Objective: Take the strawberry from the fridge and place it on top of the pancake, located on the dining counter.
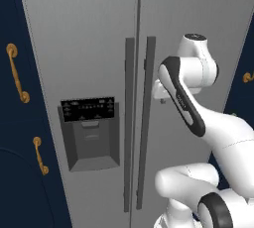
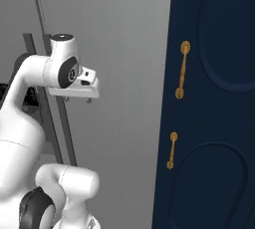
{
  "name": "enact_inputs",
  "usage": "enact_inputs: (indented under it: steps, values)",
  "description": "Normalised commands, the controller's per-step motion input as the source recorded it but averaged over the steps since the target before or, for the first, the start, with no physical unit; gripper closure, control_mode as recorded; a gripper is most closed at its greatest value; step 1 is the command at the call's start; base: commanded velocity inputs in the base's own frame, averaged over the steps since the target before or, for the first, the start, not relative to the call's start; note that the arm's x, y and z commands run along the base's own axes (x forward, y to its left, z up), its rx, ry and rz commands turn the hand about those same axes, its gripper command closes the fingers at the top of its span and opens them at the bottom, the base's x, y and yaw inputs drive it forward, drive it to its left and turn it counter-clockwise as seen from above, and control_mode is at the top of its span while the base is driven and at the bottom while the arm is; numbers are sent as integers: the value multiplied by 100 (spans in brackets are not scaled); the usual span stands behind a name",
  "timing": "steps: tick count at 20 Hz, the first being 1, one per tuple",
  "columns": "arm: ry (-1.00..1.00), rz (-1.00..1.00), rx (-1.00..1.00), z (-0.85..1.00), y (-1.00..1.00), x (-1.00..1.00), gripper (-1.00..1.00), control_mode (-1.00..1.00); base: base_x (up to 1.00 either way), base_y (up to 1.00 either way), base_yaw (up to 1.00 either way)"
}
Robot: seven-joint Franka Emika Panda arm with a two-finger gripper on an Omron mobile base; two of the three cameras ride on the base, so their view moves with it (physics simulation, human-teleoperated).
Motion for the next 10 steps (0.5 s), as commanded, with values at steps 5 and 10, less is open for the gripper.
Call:
enact_inputs:
  steps: [5, 10]
  values:
    - [11, 0, -7, -28, 56, -30, -100, -100, 0, 0, 0]
    - [18, -2, 0, -2, -10, 60, -100, -100, 0, 0, 0]
